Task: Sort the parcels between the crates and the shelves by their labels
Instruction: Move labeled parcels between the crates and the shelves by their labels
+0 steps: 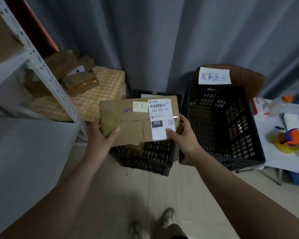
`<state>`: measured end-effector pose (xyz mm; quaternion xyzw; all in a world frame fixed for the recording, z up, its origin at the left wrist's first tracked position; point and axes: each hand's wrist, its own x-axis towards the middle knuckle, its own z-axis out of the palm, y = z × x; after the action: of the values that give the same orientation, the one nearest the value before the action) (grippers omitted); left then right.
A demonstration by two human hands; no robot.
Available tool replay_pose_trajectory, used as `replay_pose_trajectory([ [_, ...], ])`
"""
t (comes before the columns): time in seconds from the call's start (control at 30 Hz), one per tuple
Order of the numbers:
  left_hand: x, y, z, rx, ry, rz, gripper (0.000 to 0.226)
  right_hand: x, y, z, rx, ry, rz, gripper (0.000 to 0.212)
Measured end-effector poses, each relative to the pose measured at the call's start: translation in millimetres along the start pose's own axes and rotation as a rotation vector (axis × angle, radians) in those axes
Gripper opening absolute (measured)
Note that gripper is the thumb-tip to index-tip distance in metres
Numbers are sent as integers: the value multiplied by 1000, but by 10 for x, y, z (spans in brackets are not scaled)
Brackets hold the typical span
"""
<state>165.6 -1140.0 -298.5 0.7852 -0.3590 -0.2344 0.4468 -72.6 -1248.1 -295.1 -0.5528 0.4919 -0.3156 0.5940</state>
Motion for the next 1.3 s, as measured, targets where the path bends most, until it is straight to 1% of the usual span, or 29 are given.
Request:
replay_pose_trajectory([
  [0.1, 435, 103, 238, -22, -72, 11, 67, 454, -89, -88, -99, 104, -9, 64],
  [0.17, 736, 163, 416, -40, -112, 21, 75, 783, -79, -151, -157, 127, 13, 66],
  [0.3, 1385, 182, 751, 112, -185, 1, 102, 1466, 11, -253, -290, 118, 89, 75],
  [0.37, 1682, 158, 945, 201, -201, 23, 108, 1801, 73, -277, -330, 96, 127, 76],
  [0.43, 1918, 98, 1143, 307, -223, 19, 105, 2107, 162, -285, -363, 79, 153, 77],
  [0.53, 2181, -78, 1388, 369, -268, -7, 91, 2474, 337, -290, -367, 66, 207, 77],
  [0.63, 2344, -322, 1533, 293, -260, -68, 80, 2673, 567, -295, -291, 80, 297, 70],
  [0.67, 2379, -414, 1569, 263, -239, -92, 79, 2707, 651, -294, -276, 105, 323, 66],
  [0.73, 2418, -581, 1626, 291, -222, -136, 85, 2733, 818, -287, -284, 137, 371, 65],
  [0.8, 2414, -737, 1649, 318, -266, -200, 95, 2734, 959, -252, -252, 91, 407, 69],
  [0.87, 2344, -896, 1657, 296, -357, -255, 103, 2739, 1062, -203, -247, -4, 441, 77],
  [0.97, 2165, -1098, 1689, 348, -470, -266, 107, 2822, 1151, -139, -372, -100, 416, 60],
  [1.03, 2073, -1214, 1732, 313, -492, -337, 104, 2900, 1204, -106, -452, -133, 395, 53],
  [1.13, 1953, -1373, 1800, 219, -493, -516, 91, 3006, 1324, -47, -616, -217, 366, 55],
  [1.2, 1848, -1453, 1843, 250, -490, -561, 84, 3080, 1417, 6, -733, -284, 343, 59],
  [1.27, 1704, -1573, 1921, 223, -509, -601, 80, 3172, 1506, 37, -825, -357, 327, 62],
  [1.3, 1620, -1625, 1971, 210, -526, -602, 75, 3222, 1547, 38, -859, -394, 321, 62],
])
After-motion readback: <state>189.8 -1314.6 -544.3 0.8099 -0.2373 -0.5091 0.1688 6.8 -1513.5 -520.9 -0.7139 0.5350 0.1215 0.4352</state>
